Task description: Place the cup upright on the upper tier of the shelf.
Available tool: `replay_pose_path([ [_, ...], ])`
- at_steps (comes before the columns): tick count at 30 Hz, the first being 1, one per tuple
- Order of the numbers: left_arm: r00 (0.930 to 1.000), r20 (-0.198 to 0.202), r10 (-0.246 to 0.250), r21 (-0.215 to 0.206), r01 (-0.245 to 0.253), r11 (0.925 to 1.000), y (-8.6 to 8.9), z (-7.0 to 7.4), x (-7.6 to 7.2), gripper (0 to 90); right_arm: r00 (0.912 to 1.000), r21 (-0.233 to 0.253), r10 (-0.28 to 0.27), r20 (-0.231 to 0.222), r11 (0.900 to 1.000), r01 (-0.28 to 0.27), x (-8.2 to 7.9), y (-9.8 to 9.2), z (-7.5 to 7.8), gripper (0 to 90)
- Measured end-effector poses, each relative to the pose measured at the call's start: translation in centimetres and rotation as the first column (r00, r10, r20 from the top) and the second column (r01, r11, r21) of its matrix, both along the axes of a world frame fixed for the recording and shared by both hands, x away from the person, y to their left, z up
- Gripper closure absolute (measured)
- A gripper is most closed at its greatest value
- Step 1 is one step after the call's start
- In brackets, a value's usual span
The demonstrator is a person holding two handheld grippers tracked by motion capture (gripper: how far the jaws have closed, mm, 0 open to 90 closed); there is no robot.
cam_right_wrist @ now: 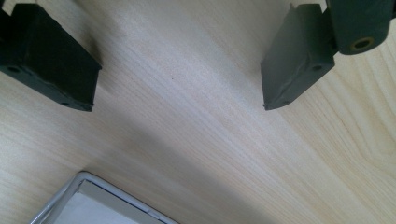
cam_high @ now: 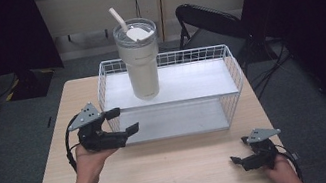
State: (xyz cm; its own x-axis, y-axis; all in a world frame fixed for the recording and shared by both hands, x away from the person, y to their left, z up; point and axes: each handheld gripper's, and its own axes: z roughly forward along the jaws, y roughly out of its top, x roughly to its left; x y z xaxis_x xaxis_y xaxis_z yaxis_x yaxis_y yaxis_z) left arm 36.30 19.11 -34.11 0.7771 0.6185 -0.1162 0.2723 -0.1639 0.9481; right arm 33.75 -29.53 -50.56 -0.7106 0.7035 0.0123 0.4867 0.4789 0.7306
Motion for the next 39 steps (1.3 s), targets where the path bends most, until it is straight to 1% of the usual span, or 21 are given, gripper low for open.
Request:
replay_pose_path([
  [2,1.0,-0.007,0.001,-0.018,-0.001,0.9998,0.1,-0.5,-0.1,14.0,1.0,0.0,0.0,0.0,1.0,0.0,0.0,0.0,0.0,10.7],
  [4,0.9999,-0.007,0.012,-0.002,-0.012,0.9999,0.2,-1.1,-0.1,14.7,1.0,0.0,0.0,0.0,1.0,0.0,0.0,0.0,0.0,10.7],
  [5,0.9999,-0.007,0.012,-0.002,-0.012,0.9999,0.2,-1.1,-0.1,14.8,1.0,0.0,0.0,0.0,1.0,0.0,0.0,0.0,0.0,10.7],
  [6,0.9998,-0.016,0.012,-0.007,-0.012,0.9999,0.3,-1.6,-0.2,14.9,1.0,0.0,0.0,0.0,1.0,0.0,0.0,0.0,0.0,10.7],
  [7,0.9998,-0.012,0.015,0.004,-0.015,0.9999,0.3,-1.8,-0.2,14.8,1.0,0.0,0.0,0.0,1.0,0.0,0.0,0.0,0.0,10.7],
  [10,0.9999,-0.015,0.008,0.007,-0.008,0.9999,0.4,-2.2,-0.4,15.0,1.0,0.0,0.0,0.0,1.0,0.0,0.0,0.0,0.0,10.7],
  [11,0.9998,-0.018,0.012,0.011,-0.012,0.9999,0.4,-2.4,-0.4,15.0,1.0,0.0,0.0,0.0,1.0,0.0,0.0,0.0,0.0,10.8],
  [12,0.9997,-0.02,0.013,0.006,-0.013,0.9999,0.5,-2.8,-0.6,15.0,1.0,0.0,0.0,0.0,1.0,0.0,0.0,0.0,0.0,10.7],
  [13,0.9995,-0.026,0.016,0.005,-0.016,0.9999,0.6,-3.1,-0.6,15.0,1.0,0.0,0.0,0.0,1.0,0.0,0.0,0.0,0.0,10.7],
  [14,0.9994,-0.03,0.014,0.013,-0.013,0.9998,0.7,-3.5,-0.7,15.0,1.0,0.0,0.0,0.0,1.0,0.0,0.0,0.0,0.0,10.7],
  [17,0.9985,-0.052,0.019,0.012,-0.018,0.9998,0.9,-4.3,-0.9,15.0,1.0,0.0,0.0,0.0,1.0,0.0,0.0,0.0,0.0,10.7],
  [19,0.9983,-0.053,0.025,0.011,-0.025,0.9996,1.2,-4.8,-0.9,15.1,1.0,0.0,0.0,0.0,1.0,0.0,0.0,0.0,0.0,10.7],
  [25,0.9971,-0.068,0.035,0.014,-0.034,0.9993,1.7,-5.9,-1.1,15.1,1.0,0.0,0.0,0.0,1.0,0.0,0.0,0.0,0.0,10.7],
  [26,0.9966,-0.072,0.038,0.006,-0.038,0.9993,1.7,-6.0,-1.1,15.1,1.0,0.0,0.0,0.0,1.0,0.0,0.0,0.0,0.0,10.7],
  [29,0.9965,-0.072,0.042,0.013,-0.042,0.9991,2.0,-6.4,-1.2,15.2,1.0,0.0,0.0,0.0,1.0,0.0,0.0,0.0,0.0,10.7],
  [30,0.9955,-0.081,0.048,0.008,-0.048,0.9988,2.2,-6.8,-1.3,15.2,1.0,0.0,0.0,0.0,1.0,0.0,0.0,0.0,0.0,10.7],
  [31,0.9954,-0.083,0.048,0.016,-0.047,0.9988,2.3,-7.0,-1.3,15.3,1.0,0.0,0.0,0.0,1.0,0.0,0.0,0.0,0.0,10.7],
  [33,0.9949,-0.087,0.05,0.018,-0.049,0.9987,2.4,-7.2,-1.4,15.3,1.0,0.0,0.0,0.0,1.0,0.0,0.0,0.0,0.0,10.7],
  [36,0.9931,-0.101,0.058,0.014,-0.057,0.9983,2.9,-7.9,-1.5,15.3,1.0,-0.001,0.0,0.0,1.0,0.0,0.0,0.0,0.0,10.7],
  [39,0.9922,-0.106,0.065,0.025,-0.062,0.9978,3.2,-8.2,-1.6,15.5,1.0,-0.001,0.0,0.001,1.0,0.0,0.0,0.0,0.0,10.7],
])
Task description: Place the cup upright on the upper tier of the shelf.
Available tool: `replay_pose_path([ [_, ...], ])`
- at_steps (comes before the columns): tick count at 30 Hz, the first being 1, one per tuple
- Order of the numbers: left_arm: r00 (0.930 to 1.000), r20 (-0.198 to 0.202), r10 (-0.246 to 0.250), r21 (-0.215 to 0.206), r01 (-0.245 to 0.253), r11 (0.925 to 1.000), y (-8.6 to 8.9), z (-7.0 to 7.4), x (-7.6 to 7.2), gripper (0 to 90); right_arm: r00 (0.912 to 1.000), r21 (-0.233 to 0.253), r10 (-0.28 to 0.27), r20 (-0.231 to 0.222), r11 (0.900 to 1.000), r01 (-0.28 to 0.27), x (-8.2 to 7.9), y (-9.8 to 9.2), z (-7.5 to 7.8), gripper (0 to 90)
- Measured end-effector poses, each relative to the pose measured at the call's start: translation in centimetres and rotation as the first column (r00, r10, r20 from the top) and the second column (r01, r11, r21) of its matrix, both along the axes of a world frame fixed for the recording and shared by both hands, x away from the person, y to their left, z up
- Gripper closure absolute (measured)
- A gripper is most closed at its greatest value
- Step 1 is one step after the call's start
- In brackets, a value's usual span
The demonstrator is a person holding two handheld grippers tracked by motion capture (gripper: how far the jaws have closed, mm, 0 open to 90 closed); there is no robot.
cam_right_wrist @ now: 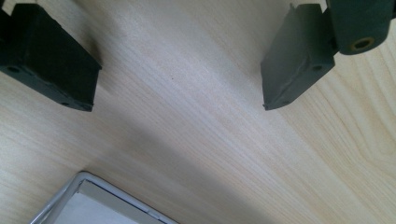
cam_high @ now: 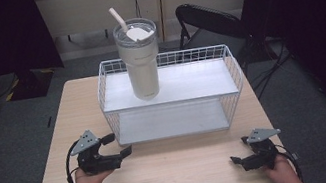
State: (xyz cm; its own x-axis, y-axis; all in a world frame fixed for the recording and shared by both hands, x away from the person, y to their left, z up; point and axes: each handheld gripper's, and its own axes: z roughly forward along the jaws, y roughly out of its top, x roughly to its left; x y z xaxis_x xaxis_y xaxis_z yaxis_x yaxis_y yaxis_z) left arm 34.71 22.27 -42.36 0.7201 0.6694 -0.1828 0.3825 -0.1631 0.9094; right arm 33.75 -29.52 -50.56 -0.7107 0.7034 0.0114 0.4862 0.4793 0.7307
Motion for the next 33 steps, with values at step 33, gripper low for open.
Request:
replay_pose_path([
  [33,0.9901,-0.117,0.077,0.165,-0.057,0.9845,2.5,-5.5,-1.1,15.7,1.0,0.0,0.0,0.0,1.0,0.0,0.0,0.0,0.0,10.7],
])
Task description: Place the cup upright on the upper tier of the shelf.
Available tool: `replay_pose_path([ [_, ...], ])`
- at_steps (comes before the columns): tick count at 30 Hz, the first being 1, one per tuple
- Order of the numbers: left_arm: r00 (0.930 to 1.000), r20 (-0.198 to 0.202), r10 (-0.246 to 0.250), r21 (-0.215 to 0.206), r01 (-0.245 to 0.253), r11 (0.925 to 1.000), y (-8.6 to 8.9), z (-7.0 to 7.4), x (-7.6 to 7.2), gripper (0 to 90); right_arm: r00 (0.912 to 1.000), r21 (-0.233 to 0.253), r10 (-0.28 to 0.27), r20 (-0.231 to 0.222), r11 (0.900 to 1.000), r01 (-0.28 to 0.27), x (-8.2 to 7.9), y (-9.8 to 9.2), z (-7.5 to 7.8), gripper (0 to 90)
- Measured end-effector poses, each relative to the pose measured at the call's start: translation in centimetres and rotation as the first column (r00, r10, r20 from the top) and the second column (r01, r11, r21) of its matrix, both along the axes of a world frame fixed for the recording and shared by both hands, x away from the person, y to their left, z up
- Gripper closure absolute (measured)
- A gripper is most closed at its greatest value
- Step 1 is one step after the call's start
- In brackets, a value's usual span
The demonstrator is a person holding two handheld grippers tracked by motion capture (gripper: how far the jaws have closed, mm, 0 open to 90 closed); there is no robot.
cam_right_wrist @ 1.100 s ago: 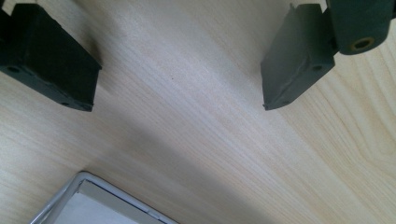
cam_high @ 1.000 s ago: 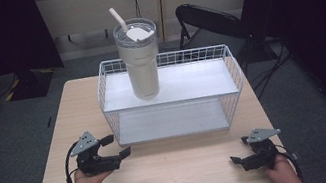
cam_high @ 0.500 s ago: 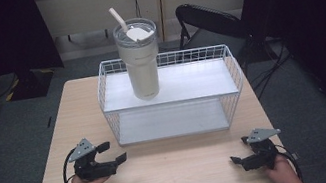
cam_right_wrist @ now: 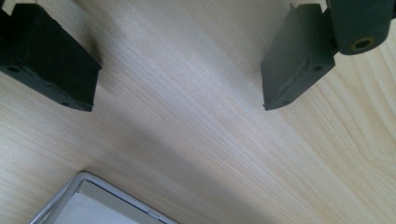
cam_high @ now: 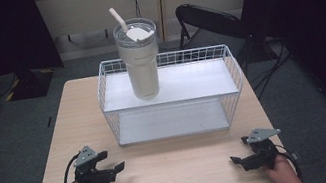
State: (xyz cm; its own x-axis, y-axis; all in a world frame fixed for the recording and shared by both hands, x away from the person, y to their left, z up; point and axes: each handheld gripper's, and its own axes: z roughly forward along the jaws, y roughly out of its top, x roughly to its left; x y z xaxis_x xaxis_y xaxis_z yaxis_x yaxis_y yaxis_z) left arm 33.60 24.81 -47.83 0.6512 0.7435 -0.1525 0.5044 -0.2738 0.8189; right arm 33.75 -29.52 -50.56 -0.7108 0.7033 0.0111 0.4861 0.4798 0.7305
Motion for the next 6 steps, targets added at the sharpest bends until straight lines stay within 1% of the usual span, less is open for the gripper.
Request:
replay_pose_path([
  [1,1.0,0.0,0.0,0.0,0.0,1.0,0.0,0.0,0.0,15.6,1.0,0.0,0.0,0.0,1.0,0.0,0.0,0.0,0.0,10.7],
  [2,0.9999,-0.011,0.0,0.013,0.001,0.9999,-0.03,-0.09,-0.21,15.7,1.0,0.0,0.0,0.0,1.0,0.0,0.0,0.0,0.0,10.7],
  [3,0.9999,-0.011,0.0,0.013,0.001,0.9999,-0.03,-0.09,-0.21,15.7,1.0,0.0,0.0,0.0,1.0,0.0,0.0,0.0,0.0,10.7],
  [4,0.9999,-0.013,0.006,0.043,-0.005,0.999,-0.04,-0.06,-0.38,15.6,1.0,0.0,0.0,0.0,1.0,0.0,0.0,0.0,0.0,10.7],
  [5,0.9999,-0.01,0.003,0.059,-0.002,0.9983,0.0,-0.03,-0.43,15.6,1.0,0.0,0.0,0.0,1.0,0.0,0.0,0.0,0.0,10.7],
  [6,0.9999,-0.01,0.003,0.059,-0.002,0.9983,0.0,-0.03,-0.43,15.6,1.0,0.0,0.0,0.0,1.0,0.0,0.0,0.0,0.0,10.7],
])
